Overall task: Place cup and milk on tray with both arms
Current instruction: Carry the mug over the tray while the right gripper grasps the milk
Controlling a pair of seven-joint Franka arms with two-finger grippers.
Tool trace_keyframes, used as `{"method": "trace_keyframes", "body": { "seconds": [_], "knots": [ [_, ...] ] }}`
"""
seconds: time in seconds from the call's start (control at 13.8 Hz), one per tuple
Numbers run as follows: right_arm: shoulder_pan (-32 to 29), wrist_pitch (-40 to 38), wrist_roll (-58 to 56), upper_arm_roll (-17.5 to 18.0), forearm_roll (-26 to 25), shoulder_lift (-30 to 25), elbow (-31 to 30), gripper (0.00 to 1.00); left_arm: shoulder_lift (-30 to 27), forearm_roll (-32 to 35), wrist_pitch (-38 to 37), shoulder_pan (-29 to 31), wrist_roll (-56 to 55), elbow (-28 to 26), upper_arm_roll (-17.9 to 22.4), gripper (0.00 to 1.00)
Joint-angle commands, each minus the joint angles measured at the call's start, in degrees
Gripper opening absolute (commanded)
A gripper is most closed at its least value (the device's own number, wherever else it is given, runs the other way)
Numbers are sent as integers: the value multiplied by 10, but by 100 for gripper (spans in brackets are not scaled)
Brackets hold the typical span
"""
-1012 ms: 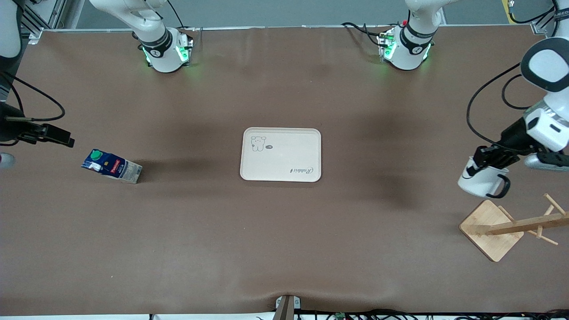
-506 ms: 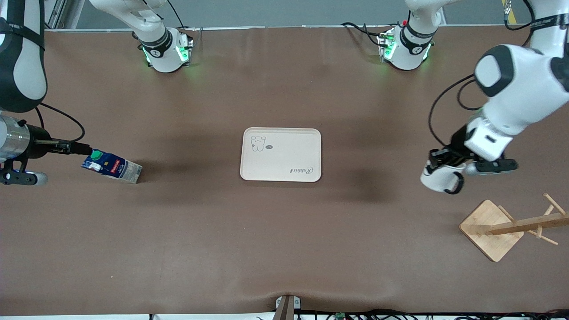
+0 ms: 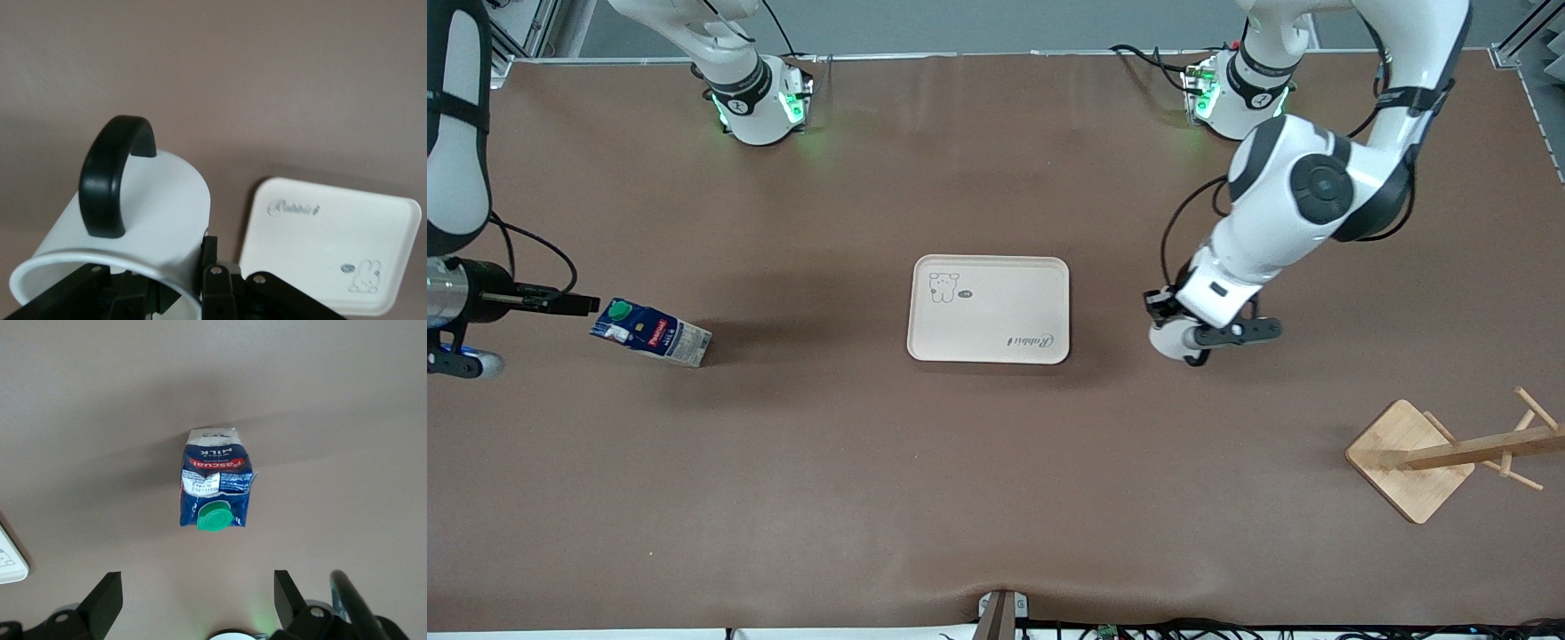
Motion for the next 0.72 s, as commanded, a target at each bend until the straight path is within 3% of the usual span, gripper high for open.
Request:
{"method": "trace_keyframes", "body": {
  "seconds": [0.0, 0.29, 0.65],
  "knots": [
    [-19, 47, -3, 5, 41, -4, -53, 100, 74, 16, -63, -51, -75, 87, 2, 0],
    [-20, 80, -4, 3, 34, 6, -69, 100, 153, 20, -88, -119, -180, 142, 6, 0],
    [-19, 182, -4, 2, 31, -5, -143, 100, 219, 27, -88, -176, -263, 185, 6, 0]
  ]
}}
